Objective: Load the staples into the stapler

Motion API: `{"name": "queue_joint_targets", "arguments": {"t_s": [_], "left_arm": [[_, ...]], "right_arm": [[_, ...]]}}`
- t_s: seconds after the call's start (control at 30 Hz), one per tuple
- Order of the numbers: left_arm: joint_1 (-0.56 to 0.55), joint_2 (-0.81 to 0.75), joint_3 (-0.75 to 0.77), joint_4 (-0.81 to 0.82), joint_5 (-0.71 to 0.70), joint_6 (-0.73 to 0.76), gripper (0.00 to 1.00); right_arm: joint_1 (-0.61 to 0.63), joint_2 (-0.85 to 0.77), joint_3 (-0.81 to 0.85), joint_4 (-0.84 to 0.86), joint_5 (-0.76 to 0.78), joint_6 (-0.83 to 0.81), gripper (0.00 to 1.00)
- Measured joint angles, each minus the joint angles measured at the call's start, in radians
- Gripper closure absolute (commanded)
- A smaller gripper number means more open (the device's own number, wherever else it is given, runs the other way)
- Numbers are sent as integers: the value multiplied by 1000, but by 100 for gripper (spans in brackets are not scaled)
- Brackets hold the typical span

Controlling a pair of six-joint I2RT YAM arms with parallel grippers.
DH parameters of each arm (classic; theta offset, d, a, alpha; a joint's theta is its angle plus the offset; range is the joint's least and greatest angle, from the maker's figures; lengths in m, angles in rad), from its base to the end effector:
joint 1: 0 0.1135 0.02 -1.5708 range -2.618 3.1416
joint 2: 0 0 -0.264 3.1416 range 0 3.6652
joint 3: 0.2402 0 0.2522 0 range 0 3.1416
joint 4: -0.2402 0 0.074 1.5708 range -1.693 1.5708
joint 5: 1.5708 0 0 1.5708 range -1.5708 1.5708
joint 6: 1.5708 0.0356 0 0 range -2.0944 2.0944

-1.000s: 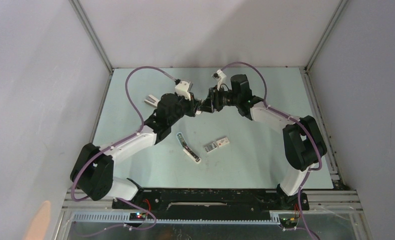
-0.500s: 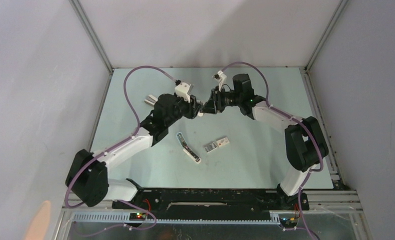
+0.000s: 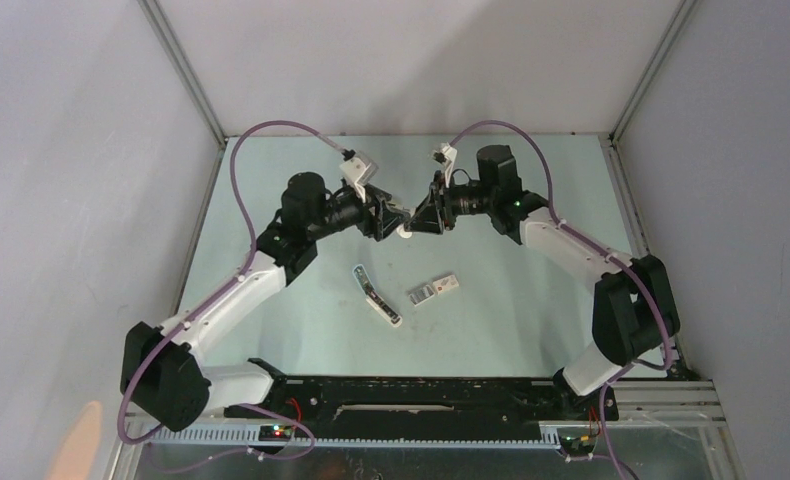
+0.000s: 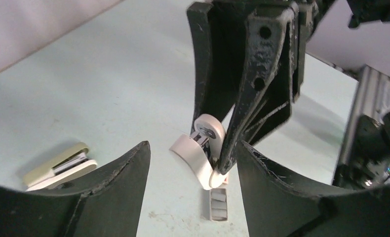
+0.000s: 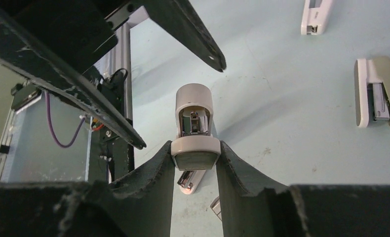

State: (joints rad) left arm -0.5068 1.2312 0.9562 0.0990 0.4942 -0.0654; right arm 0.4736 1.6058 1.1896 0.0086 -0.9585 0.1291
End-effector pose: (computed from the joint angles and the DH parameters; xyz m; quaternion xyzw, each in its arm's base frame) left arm 0.2434 -0.1545 0.3352 0.3160 0.6908 -0.3556 0.5445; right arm 0.3109 0.1921 0.2957 -0.3766 0.6871 0.5126 0.3511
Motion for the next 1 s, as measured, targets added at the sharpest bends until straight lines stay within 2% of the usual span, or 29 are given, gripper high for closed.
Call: {"name": "queue_joint_targets", "arguments": {"t_s": [0.2,0.53,0.63,0.77,0.93,1.0], "left_arm": [[19,17,45,-113,180,74,36],[20,56,92,-208,349,146,63],[24,62,104,-223,367,153,77],[25,63,106,-233,397,156,99],[26,63,113,-252,408,162,100],[25,63,124,-268,409,172,100]], "right_arm": [[8,-37,-12,-56,-46,-77,100],[27,-109,-45,-87,-68,-147,100],[31,-119,-47,-101,-77,-167,100],[36,-120,-47,-105,-81,-190,89],[36,-125,-48,-113,-85,-194,60],[37,-133,-48,-115,-84,-197,52]]}}
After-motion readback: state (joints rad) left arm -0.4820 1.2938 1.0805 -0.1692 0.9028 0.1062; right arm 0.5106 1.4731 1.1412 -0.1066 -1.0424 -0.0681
